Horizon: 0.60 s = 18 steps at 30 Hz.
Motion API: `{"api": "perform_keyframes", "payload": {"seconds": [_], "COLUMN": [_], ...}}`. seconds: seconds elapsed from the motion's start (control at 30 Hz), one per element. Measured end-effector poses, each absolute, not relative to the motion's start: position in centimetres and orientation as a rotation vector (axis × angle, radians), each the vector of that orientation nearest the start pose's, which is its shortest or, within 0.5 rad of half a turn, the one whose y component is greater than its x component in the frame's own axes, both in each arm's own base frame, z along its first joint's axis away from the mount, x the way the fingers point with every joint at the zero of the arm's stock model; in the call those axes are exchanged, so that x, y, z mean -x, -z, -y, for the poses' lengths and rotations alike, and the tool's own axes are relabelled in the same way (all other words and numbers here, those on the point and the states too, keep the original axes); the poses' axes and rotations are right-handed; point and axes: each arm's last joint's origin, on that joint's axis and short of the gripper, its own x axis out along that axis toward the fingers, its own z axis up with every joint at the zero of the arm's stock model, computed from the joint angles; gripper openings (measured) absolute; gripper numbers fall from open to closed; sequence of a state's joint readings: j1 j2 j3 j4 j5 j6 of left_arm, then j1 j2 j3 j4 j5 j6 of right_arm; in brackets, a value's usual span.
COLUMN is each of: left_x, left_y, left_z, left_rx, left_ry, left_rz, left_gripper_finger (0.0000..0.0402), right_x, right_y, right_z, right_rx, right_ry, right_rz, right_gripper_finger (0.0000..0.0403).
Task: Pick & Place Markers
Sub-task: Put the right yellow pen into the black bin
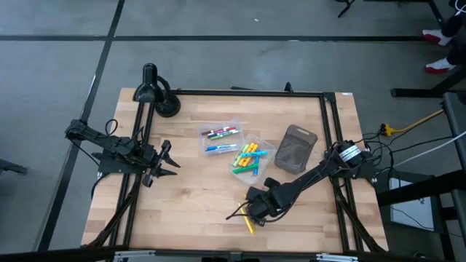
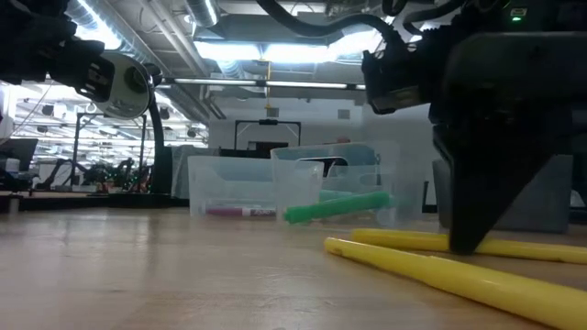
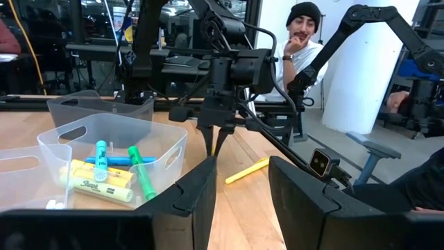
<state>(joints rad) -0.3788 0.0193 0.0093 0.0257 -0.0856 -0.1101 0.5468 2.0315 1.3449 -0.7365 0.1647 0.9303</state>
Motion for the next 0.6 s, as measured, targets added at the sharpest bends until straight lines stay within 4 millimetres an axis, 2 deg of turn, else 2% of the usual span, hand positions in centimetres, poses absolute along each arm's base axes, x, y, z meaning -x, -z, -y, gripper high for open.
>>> {"api": "perform_keyframes", "payload": {"seconds": [0.3,0.6], "left_x": [-9.2,-9.2], "left_y": [-16.8,-16.8], "left_z": [3.4,3.4], "left_rx": [0.112,0.113], "left_ry": [0.294,0.294], "left_rz": [-0.001,-0.001], "left_gripper_finger": [0.0128,0.0127], "right_x": [-32.4,-32.5], "right_y": [-13.6,-16.4], "right_z": [-19.4,-20.0], "right_rx": [-0.319,-0.264], "right_ry": [0.285,0.362], "right_rz": [-1.382,-1.460], "right_gripper_finger": [0.0026,0.0031]}}
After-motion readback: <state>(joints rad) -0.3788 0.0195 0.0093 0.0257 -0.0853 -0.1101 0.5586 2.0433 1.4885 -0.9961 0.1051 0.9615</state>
